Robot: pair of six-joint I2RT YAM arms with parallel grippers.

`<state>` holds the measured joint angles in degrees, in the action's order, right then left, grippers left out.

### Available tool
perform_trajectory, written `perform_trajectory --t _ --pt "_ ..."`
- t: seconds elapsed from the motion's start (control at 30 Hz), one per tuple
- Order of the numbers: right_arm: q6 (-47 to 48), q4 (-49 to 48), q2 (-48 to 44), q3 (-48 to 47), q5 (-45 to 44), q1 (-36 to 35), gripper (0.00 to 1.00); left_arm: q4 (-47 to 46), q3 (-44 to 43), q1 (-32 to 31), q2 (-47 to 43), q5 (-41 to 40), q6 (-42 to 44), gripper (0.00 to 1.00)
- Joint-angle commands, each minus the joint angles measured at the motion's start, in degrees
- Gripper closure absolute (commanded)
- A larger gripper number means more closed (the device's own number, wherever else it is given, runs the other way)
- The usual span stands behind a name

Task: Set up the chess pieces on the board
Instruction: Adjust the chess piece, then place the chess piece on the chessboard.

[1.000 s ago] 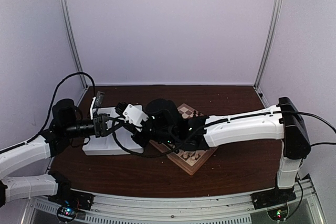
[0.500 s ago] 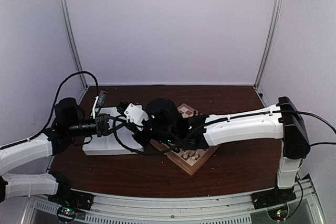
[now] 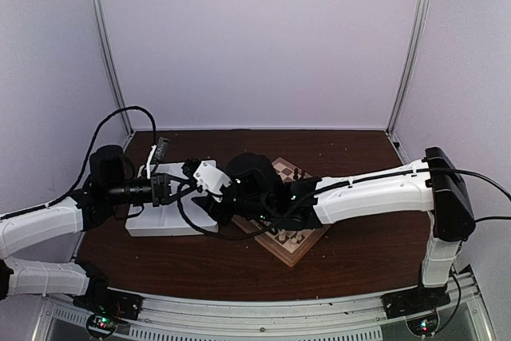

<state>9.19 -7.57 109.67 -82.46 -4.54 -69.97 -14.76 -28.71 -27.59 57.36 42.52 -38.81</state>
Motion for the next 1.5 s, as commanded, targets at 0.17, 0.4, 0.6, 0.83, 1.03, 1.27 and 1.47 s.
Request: perform_trajectory --t 0.17,0.4,0.6,0.83,1.03,1.27,1.47 --pt "1.6 -5.2 -12.5 12.6 -2.8 1.3 0.37 8.2 -10.1 -3.9 7.6 -5.8 9.6 1.0" --pt "-1.2 -2.3 -26.8 24.9 -7.6 5.5 0.33 13.7 -22.0 -10.0 21.0 -10.4 14.5 1.0" --pt "-7.7 2.6 -41.3 35.1 -14.6 11.3 0.28 20.8 -34.8 -16.0 33.3 -14.1 18.5 1.0" --pt "-18.6 17.4 -49.6 38.0 -17.7 19.6 0.26 29.7 -50.3 -21.1 46.0 -19.3 23.1 1.0" --pt "-22.7 22.3 -53.1 39.8 -16.8 25.7 0.23 33.1 -59.5 -22.5 55.5 -20.6 24.2 1.0" --pt "-22.4 20.2 -57.2 42.5 -15.4 28.4 0.22 37.8 -70.8 -23.1 64.9 -22.8 26.1 1.0" --pt "-22.2 18.6 -61.8 45.3 -16.0 29.1 0.2 40.7 -76.4 -23.4 70.9 -24.2 26.9 1.0"
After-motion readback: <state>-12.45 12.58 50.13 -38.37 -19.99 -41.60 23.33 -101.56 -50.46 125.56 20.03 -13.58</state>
